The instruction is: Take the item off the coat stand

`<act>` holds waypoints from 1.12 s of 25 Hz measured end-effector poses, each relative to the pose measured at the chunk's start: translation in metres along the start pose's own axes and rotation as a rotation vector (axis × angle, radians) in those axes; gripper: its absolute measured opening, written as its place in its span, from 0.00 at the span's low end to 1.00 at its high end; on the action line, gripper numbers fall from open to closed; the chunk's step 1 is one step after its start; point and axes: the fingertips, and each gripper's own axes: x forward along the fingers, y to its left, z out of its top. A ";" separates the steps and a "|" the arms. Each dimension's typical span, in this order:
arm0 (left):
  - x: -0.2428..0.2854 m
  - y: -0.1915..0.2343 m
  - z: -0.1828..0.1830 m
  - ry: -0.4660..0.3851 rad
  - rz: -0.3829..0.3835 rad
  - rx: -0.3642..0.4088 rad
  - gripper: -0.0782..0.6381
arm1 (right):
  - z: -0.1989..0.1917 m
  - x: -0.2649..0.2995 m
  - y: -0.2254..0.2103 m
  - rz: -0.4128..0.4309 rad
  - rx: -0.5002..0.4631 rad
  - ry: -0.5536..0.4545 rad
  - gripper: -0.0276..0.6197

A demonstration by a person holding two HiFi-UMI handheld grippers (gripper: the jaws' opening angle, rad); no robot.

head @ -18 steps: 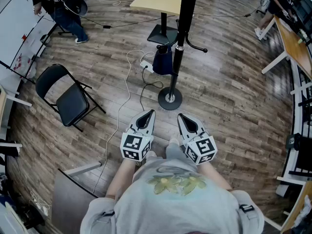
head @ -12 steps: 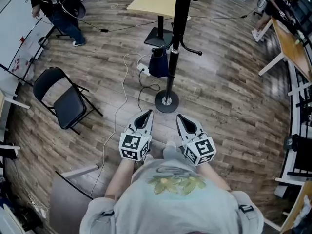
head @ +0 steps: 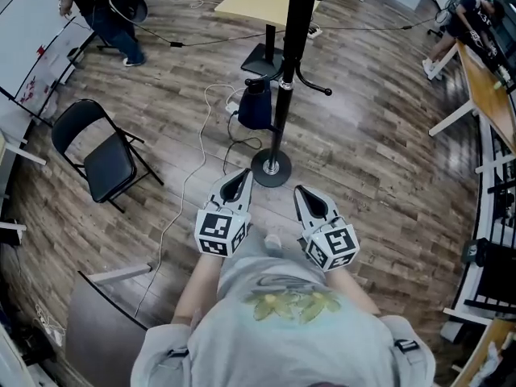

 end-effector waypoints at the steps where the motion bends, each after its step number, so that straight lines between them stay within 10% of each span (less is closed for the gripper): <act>1: 0.001 0.000 0.000 0.003 0.004 0.002 0.13 | 0.000 0.002 -0.001 0.007 0.003 0.000 0.05; 28: 0.098 0.086 0.033 0.015 -0.086 0.041 0.13 | 0.021 0.107 -0.036 -0.048 0.042 0.016 0.05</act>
